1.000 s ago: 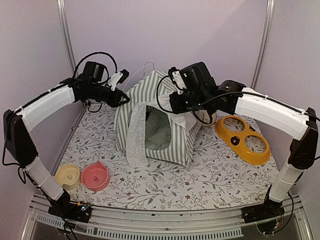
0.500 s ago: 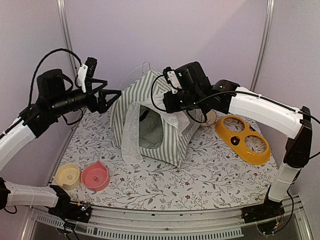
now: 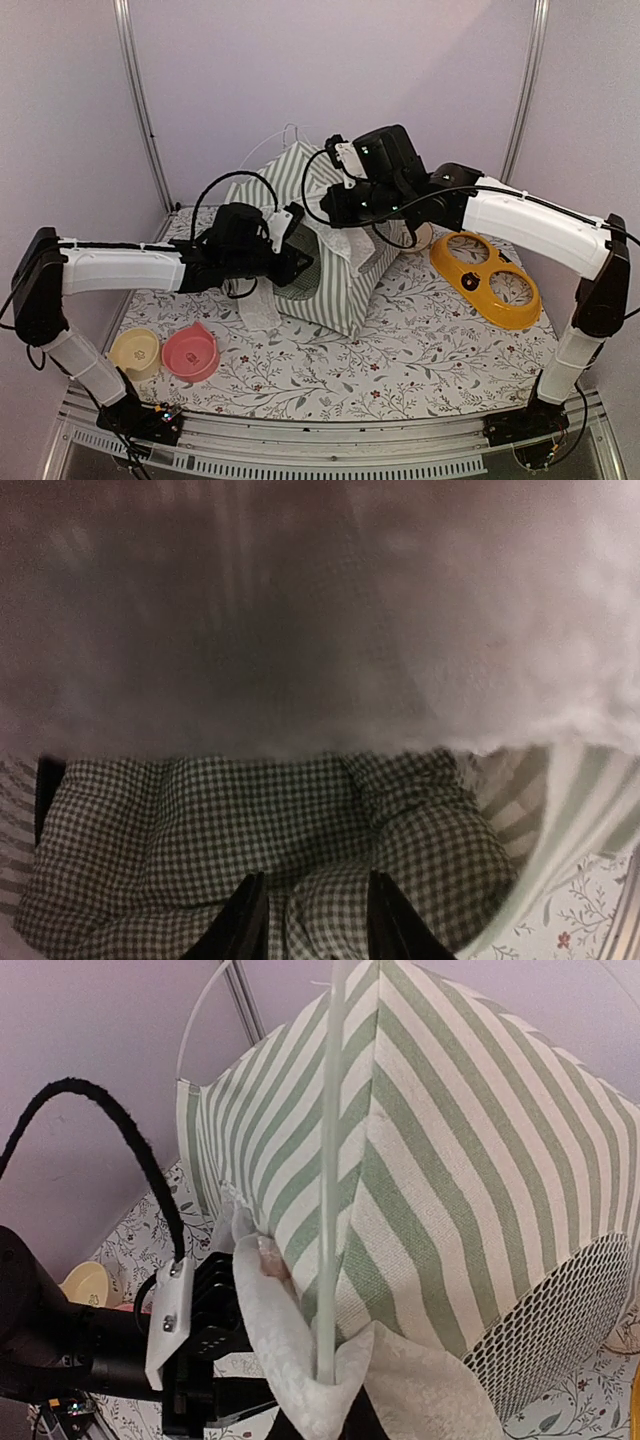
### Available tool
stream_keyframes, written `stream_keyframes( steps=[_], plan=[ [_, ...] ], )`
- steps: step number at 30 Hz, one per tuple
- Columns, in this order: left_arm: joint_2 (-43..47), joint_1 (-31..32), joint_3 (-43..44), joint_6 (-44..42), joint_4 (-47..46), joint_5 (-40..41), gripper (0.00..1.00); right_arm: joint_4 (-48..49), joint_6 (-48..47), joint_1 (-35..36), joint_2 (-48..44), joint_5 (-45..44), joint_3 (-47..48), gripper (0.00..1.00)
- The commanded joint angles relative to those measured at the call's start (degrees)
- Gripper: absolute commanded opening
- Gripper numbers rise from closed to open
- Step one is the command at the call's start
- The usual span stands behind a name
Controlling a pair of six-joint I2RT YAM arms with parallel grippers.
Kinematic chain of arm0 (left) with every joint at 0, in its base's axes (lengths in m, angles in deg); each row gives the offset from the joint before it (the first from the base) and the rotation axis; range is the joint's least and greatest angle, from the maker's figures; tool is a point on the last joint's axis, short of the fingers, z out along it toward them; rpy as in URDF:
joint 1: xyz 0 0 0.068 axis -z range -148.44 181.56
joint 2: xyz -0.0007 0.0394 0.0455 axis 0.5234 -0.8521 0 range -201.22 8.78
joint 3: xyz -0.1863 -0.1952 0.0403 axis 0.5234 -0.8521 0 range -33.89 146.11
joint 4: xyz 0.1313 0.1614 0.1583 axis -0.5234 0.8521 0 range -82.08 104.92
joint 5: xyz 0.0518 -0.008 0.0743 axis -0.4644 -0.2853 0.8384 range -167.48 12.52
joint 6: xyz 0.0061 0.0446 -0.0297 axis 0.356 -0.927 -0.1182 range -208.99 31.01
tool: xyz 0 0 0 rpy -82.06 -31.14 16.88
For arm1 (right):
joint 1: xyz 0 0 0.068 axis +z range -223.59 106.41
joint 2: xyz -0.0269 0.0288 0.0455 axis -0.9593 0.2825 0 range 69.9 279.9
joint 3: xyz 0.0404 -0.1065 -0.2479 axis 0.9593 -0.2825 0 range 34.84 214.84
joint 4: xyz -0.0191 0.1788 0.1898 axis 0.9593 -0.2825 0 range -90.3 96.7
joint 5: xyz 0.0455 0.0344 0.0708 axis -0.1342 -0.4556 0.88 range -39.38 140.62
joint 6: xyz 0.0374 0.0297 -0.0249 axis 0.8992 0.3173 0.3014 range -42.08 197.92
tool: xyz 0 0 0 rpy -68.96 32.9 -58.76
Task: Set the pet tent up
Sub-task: Adjust the cushion in the tent.
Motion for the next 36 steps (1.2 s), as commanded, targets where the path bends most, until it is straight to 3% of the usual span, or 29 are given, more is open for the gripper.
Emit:
stream_keyframes(
  steps=[1,3,7,16,24,28,30,31,32,34,36],
  plan=[
    [-7.30,0.72,3.73,0.04,-11.64,12.71,0.39,5.29,2.50,0.73,-2.84,5.52,0.16,0.00],
    [-11.11,0.32,4.61,0.43,-14.26,16.04,0.50,5.56,2.77,0.74,-3.01,6.64,0.31,0.00],
    [-19.74,-1.09,11.55,3.30,-10.52,24.57,0.72,5.90,3.28,0.75,-4.11,8.09,-0.38,0.00],
    [-32.62,-6.21,21.48,11.15,-4.68,26.94,0.82,7.41,5.03,0.81,-5.92,10.29,-6.81,0.00],
    [-43.47,-7.57,32.70,8.20,2.22,24.08,0.93,8.28,5.69,0.67,-6.80,11.11,-10.34,0.00],
    [-48.80,-8.39,39.90,7.32,6.00,24.18,0.93,8.28,5.68,0.45,-6.19,11.86,-11.02,0.00],
    [-51.26,-8.95,43.74,8.06,8.49,24.32,0.87,8.28,5.76,0.33,-6.12,11.88,-11.52,0.00],
    [-52.28,-9.35,44.82,8.50,9.46,23.88,0.78,8.28,5.83,0.22,-6.12,11.76,-11.80,0.00],
    [-53.05,-9.84,45.68,8.92,10.13,22.80,0.65,8.28,6.13,0.11,-6.15,11.69,-12.03,0.00],
    [-53.17,-10.64,45.97,9.54,10.91,22.30,0.29,8.28,6.42,-0.22,-6.24,11.14,-12.64,0.00],
    [-51.55,-10.71,44.25,9.52,9.65,22.27,0.03,8.09,6.80,-0.64,-6.14,9.97,-13.38,0.00]
  ],
)
